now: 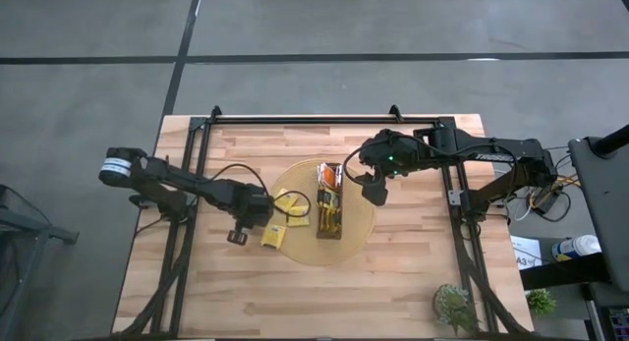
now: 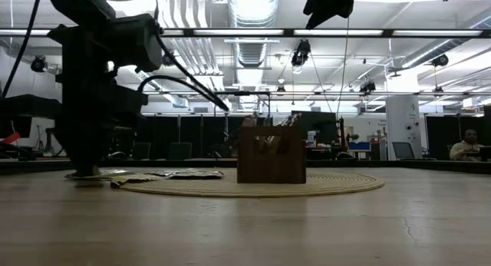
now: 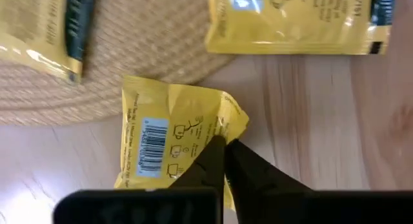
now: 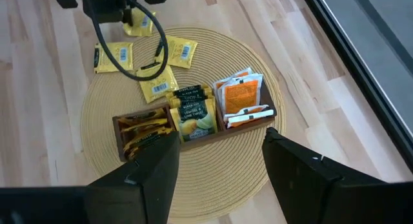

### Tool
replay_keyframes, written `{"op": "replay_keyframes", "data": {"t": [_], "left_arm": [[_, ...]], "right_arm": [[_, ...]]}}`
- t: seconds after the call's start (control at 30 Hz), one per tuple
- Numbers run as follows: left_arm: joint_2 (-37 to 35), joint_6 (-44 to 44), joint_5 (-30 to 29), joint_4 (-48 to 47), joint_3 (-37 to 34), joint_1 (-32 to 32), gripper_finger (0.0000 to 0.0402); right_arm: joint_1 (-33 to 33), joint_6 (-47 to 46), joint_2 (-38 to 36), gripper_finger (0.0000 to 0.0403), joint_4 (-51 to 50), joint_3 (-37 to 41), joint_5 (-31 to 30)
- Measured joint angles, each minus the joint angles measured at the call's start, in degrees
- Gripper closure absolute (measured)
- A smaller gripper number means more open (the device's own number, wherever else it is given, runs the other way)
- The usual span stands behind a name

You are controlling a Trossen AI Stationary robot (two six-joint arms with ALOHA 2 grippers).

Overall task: Pick & Place Tea
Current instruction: Put the yellow tea bag into the middle section of the wooden organizer

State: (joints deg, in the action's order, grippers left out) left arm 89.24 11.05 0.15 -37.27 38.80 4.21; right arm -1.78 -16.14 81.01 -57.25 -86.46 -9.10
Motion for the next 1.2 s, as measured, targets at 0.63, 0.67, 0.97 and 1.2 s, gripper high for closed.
{"op": "replay_keyframes", "data": {"t": [0.63, 0.67, 0.97, 1.2], "left_arm": [[-3.98, -8.57, -0.19, -19.81, 18.01, -3.24, 0.0401], [-4.64, -9.37, -0.19, -19.95, 19.44, -3.63, 0.0401], [-6.98, -18.7, 3.3, -17.89, 32.67, -8.63, 0.0401], [-6.97, -34.02, 17.33, -1.7, 36.94, -15.36, 0.0401]], "right_arm": [[0.0, 1.71, 0.0, 0.0184, 0.65, 0.0, 0.02], [0.0, 1.77, 0.0, 0.0184, 0.63, -0.02, 0.02], [0.03, 2.86, -0.55, 0.0184, 0.52, -0.02, 0.04], [0.13, 2.85, -2.39, 0.0184, 0.42, -0.02, 0.06]]}}
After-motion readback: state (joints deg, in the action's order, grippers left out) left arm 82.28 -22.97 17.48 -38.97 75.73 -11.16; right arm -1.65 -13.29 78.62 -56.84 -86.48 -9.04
